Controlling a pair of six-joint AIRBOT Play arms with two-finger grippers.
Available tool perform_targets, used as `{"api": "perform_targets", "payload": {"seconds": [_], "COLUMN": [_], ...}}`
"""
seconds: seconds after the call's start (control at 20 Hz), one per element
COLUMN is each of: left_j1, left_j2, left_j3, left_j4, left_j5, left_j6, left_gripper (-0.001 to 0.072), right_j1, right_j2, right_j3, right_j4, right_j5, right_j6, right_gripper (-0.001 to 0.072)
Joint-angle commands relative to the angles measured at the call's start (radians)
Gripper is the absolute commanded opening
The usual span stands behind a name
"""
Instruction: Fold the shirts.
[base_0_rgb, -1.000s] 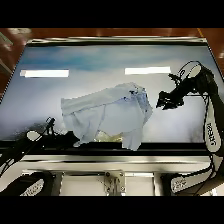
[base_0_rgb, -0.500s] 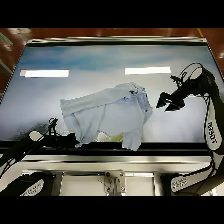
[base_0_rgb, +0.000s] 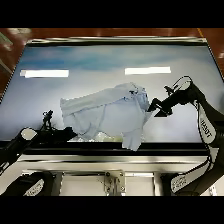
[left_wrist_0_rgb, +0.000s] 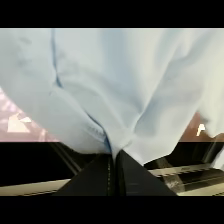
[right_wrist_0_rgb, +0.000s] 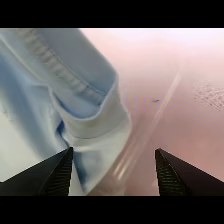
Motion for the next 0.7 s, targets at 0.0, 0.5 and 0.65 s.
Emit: {"api": "perform_targets", "payload": {"seconds": [0.0, 0.5, 0.65], "left_j1": [0.0, 0.255, 0.302], "left_j2": [0.014, 0.071, 0.145], "left_j3": [0.047, 0.523, 0.884], "left_j4": [-0.003, 0.035, 0.035], "left_j5": [0.005, -0.106, -0.115], "left_j6": [0.0, 0.172, 0.189], "left_gripper": [0.0038, 0.0037, 0.0038], "right_j1": [0.052, 0.039, 0.038], "right_j2": [-0.029, 0.26, 0.496], "right_j3": [-0.011, 0.195, 0.386], "right_j4": [0.002, 0.024, 0.022], "right_j5": [-0.167, -0.098, -0.125], "right_j6": [0.026, -0.166, -0.197], "right_gripper": [0.0582, 0.0062, 0.0061]}}
